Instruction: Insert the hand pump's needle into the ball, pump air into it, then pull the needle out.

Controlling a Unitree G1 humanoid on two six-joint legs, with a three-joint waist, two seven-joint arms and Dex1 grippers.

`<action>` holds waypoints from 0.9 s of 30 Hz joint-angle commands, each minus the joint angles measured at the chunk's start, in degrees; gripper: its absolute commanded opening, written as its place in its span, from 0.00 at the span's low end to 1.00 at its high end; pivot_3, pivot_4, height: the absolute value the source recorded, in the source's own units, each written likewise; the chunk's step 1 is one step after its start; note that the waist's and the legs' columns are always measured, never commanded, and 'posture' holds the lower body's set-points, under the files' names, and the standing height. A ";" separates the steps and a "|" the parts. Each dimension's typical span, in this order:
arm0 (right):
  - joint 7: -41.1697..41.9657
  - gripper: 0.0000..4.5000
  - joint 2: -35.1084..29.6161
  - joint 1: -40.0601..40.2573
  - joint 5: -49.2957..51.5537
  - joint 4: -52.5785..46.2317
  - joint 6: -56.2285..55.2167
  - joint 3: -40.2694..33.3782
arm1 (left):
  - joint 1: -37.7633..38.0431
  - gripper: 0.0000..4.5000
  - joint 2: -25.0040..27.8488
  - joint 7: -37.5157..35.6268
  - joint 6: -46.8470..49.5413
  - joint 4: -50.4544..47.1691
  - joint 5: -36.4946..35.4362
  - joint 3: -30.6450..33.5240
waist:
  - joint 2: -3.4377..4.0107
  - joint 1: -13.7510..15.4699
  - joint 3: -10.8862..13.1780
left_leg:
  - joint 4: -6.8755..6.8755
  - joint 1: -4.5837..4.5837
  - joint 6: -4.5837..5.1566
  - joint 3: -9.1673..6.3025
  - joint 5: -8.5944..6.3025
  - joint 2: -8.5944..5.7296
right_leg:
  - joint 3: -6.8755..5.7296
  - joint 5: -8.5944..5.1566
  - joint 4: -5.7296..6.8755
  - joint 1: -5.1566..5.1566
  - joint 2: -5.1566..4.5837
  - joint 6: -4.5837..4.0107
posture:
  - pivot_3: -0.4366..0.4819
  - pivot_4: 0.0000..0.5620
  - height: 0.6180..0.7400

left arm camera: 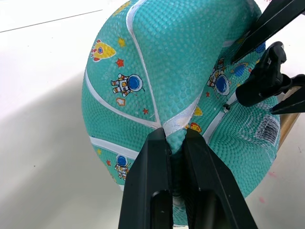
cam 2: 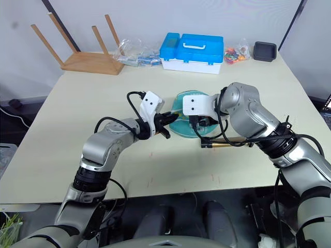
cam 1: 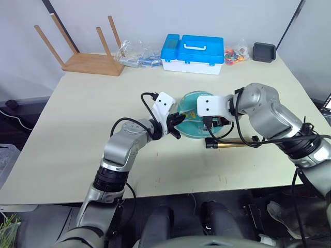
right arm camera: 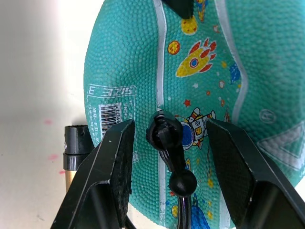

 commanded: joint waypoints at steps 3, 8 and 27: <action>1.93 0.43 0.01 -2.01 -2.19 -0.13 -3.72 -0.03 | 1.52 0.00 0.90 0.16 1.89 2.10 0.96 -1.66 | 0.00 0.04 0.00 | 0.00 0.00 0.00 -0.01 0.00 0.00 | -0.01 0.00 0.00 0.00 0.00 0.00 | 0.48 0.27 1.00; 2.91 0.43 0.37 -1.91 -3.60 0.16 -5.26 -0.40 | 2.04 0.00 1.01 0.30 2.31 1.16 0.76 -1.53 | 0.00 0.02 0.00 | 0.00 0.00 -0.01 -0.01 0.00 0.00 | -0.01 0.00 0.00 0.00 0.00 0.00 | 0.48 0.27 1.00; 5.13 0.17 2.92 -2.82 -6.84 4.39 -7.56 -0.97 | 2.16 0.00 1.02 0.56 2.32 1.30 0.77 -1.33 | 0.00 -0.07 0.00 | 0.01 0.01 -0.02 0.01 0.01 0.00 | 0.02 0.01 0.02 0.00 0.00 -0.01 | 0.48 0.27 1.00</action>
